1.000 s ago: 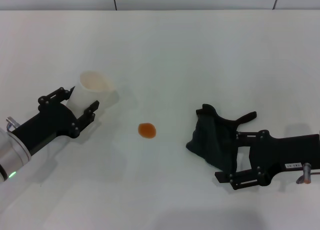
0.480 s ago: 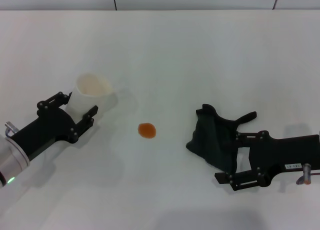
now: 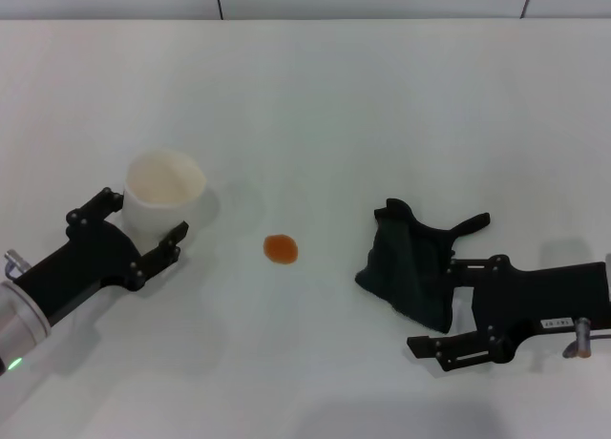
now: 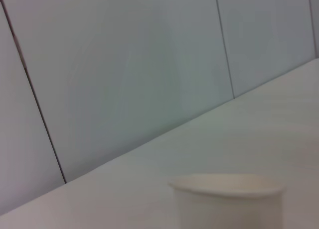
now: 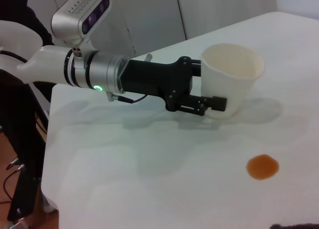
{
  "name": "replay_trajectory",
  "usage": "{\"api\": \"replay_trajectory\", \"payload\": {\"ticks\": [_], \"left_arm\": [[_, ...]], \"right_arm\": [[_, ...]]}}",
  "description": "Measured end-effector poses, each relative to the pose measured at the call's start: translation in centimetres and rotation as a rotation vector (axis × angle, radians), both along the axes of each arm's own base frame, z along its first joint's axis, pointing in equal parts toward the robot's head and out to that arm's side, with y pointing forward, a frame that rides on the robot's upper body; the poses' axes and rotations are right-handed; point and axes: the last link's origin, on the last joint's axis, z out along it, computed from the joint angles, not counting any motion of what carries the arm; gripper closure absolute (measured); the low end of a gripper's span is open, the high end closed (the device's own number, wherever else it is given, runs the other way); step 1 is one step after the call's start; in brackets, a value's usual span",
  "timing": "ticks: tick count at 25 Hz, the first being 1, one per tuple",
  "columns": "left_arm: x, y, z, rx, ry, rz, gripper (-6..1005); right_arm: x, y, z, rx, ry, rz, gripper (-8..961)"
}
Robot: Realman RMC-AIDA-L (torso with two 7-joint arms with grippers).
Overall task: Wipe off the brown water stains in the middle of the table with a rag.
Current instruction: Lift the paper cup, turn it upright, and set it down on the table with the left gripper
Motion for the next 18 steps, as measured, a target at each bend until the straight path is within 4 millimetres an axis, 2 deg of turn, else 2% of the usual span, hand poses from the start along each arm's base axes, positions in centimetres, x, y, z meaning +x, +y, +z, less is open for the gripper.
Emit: {"api": "replay_trajectory", "payload": {"ticks": [5,10,18], "left_arm": [[-0.3,-1.0,0.1,0.002,-0.010,-0.001,358],[-0.7,-1.7,0.2,0.004,-0.015,0.009,231],[-1.3,-2.2,0.6,0.011,-0.021,0.032,180]], "right_arm": [[-0.1,-0.2,-0.3,-0.013,0.001,0.006,111],[-0.3,-0.3,-0.4,-0.016,0.000,0.012,111],[-0.7,-0.3,-0.5,-0.018,-0.001,0.022,111]]}}
